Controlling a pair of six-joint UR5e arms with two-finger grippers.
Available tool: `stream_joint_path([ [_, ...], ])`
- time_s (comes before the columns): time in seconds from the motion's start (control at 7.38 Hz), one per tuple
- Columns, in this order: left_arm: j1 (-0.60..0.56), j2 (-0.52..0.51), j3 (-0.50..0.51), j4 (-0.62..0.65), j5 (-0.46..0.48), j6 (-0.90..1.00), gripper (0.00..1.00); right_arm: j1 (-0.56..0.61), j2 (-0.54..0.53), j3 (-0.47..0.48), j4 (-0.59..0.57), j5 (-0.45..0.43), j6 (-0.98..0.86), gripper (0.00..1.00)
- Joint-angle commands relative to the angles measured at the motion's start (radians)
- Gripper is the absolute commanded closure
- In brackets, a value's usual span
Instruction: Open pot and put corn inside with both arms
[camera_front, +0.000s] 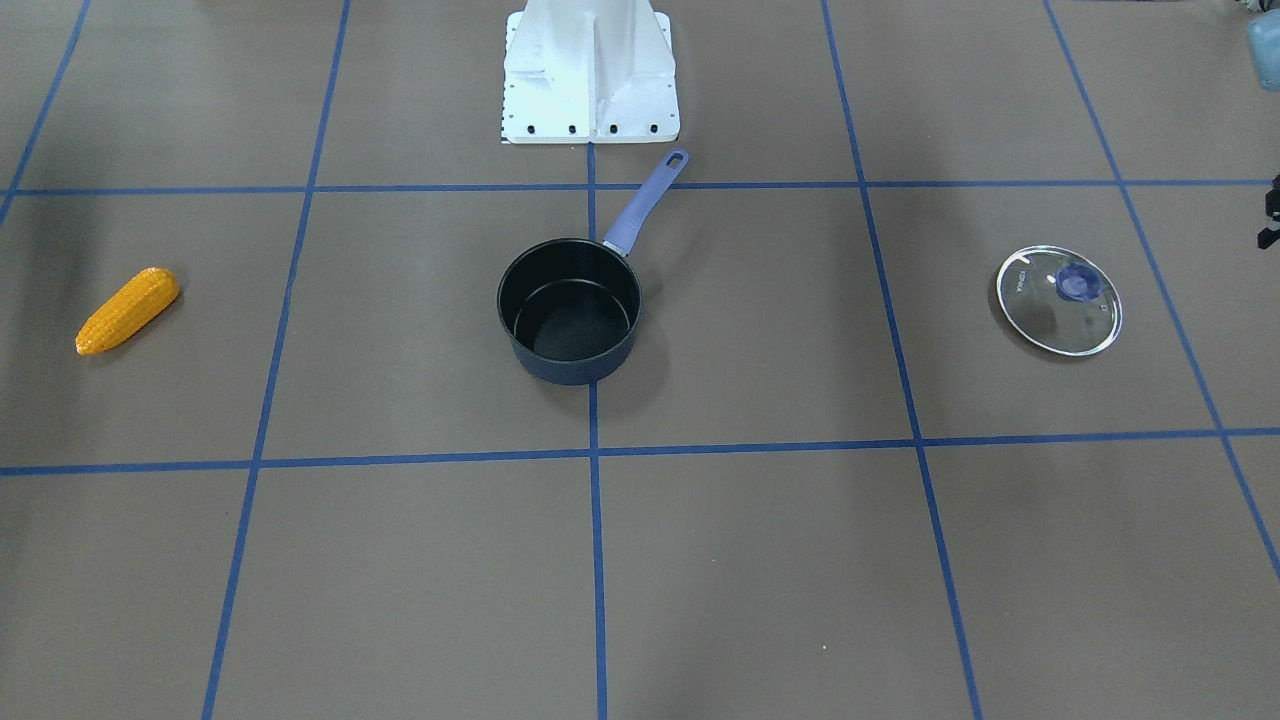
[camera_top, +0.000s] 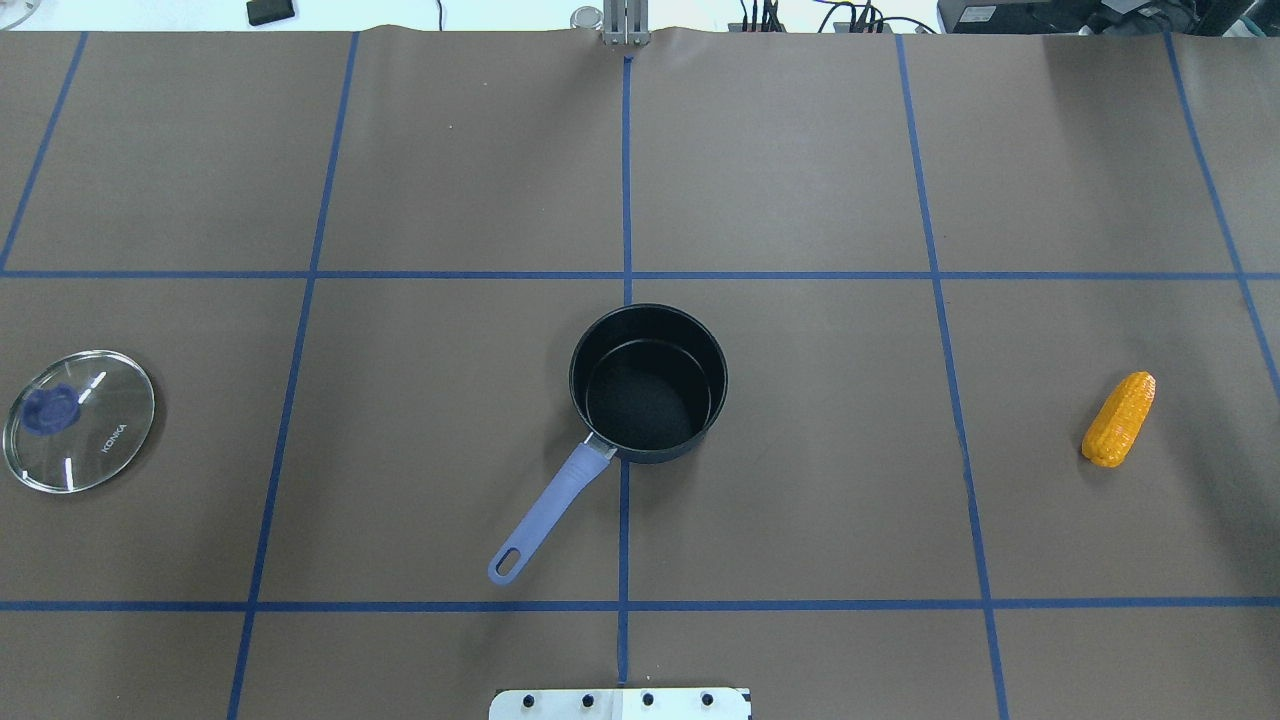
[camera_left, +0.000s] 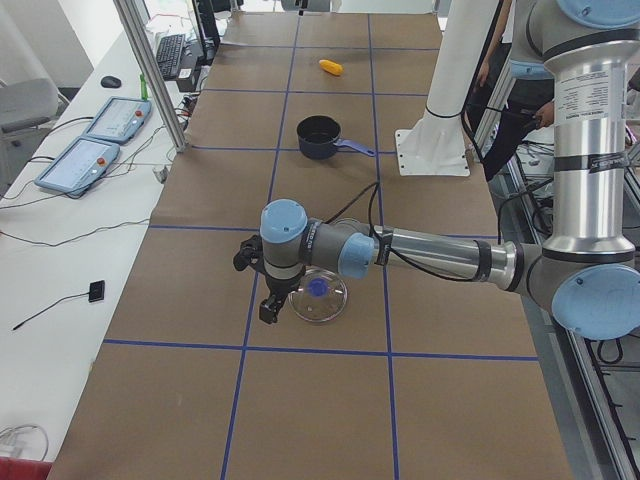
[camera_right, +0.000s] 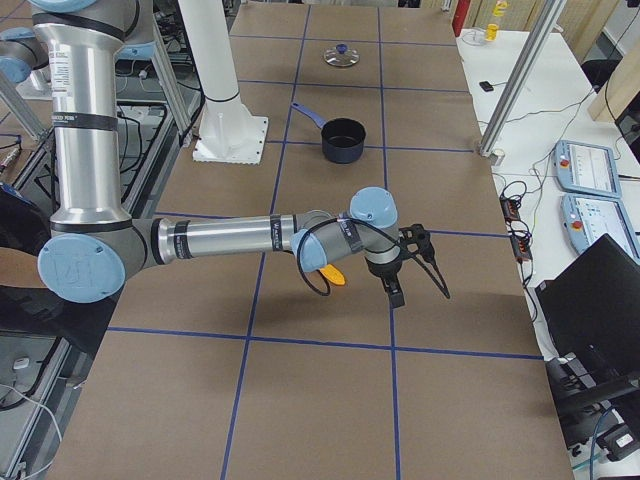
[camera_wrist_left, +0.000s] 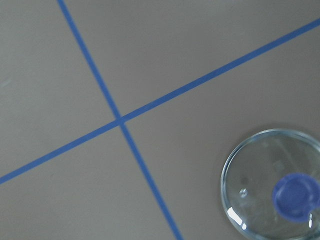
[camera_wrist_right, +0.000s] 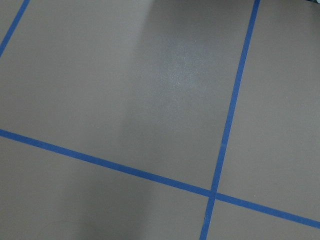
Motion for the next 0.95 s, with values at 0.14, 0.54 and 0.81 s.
stream_joint_path([
  [0.14,-0.094,0.021,0.024,0.070,-0.041,0.038,0.02,-0.077,-0.037,0.113,0.001,0.017,0.231,0.00],
  [0.54,-0.094,0.019,0.016,0.070,-0.045,0.038,0.02,-0.333,-0.220,0.285,0.144,-0.226,0.656,0.00],
  [0.81,-0.094,0.018,0.016,0.068,-0.046,0.038,0.02,-0.636,-0.284,0.284,0.306,-0.552,1.027,0.00],
])
